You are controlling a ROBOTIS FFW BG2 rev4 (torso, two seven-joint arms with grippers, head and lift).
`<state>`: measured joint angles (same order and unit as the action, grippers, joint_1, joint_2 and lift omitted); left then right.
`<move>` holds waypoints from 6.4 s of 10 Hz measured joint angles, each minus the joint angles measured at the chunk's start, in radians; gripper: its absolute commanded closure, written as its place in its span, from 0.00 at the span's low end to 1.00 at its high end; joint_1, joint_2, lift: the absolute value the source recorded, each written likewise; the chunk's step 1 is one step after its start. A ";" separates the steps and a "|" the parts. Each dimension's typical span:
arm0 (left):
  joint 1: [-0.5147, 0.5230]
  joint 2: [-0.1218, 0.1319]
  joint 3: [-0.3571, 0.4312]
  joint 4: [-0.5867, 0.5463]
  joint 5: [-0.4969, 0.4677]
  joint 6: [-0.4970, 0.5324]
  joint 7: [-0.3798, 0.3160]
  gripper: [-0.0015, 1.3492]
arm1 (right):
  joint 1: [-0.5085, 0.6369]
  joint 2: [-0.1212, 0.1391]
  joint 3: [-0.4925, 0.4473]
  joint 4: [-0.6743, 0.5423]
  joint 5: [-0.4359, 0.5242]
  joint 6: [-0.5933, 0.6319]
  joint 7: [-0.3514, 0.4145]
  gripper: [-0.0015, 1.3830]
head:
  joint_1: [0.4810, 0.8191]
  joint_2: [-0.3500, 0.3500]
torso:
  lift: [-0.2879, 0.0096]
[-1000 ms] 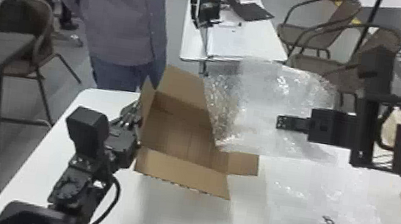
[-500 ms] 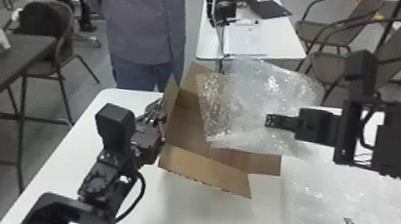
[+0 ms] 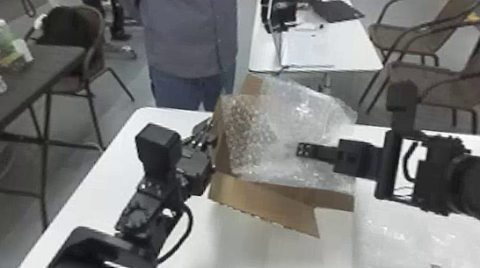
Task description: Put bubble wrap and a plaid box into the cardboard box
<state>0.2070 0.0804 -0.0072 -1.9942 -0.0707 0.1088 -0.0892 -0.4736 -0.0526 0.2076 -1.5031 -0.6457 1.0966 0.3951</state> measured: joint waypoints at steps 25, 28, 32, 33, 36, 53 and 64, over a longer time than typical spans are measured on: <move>-0.002 -0.004 -0.029 0.049 0.026 -0.077 0.046 0.91 | 0.169 -0.006 -0.108 -0.227 -0.159 -0.108 -0.299 0.11 | 0.43 0.79 | 0.61; 0.013 -0.016 -0.012 0.037 0.025 -0.082 0.046 0.91 | 0.348 -0.054 -0.254 -0.516 -0.053 -0.047 -0.342 0.11 | 0.47 0.67 | 0.61; 0.039 -0.031 0.016 0.022 0.025 -0.088 0.046 0.91 | 0.685 -0.076 -0.316 -0.621 0.160 -0.464 -0.259 0.13 | 0.63 0.54 | 0.61; 0.046 -0.034 0.023 0.018 0.026 -0.091 0.046 0.91 | 0.746 -0.057 -0.322 -0.599 0.262 -0.625 -0.237 0.13 | 0.63 0.52 | 0.61; 0.060 -0.039 0.037 0.007 0.028 -0.093 0.046 0.91 | 0.857 0.013 -0.415 -0.569 0.413 -0.830 -0.224 0.13 | 0.63 0.41 | 0.61; 0.092 -0.062 0.067 0.000 0.036 -0.115 0.045 0.91 | 0.644 -0.078 -0.695 -0.017 0.414 -1.060 0.068 0.13 | 0.63 0.18 | 0.61; 0.098 -0.071 0.075 0.001 0.039 -0.126 0.045 0.91 | 0.407 -0.114 -0.670 0.214 0.555 -0.991 0.233 0.14 | 0.63 0.25 | 0.61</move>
<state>0.3052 0.0091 0.0675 -1.9933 -0.0317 -0.0169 -0.0445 -0.0670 -0.1664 -0.4621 -1.2894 -0.0904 0.1056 0.6282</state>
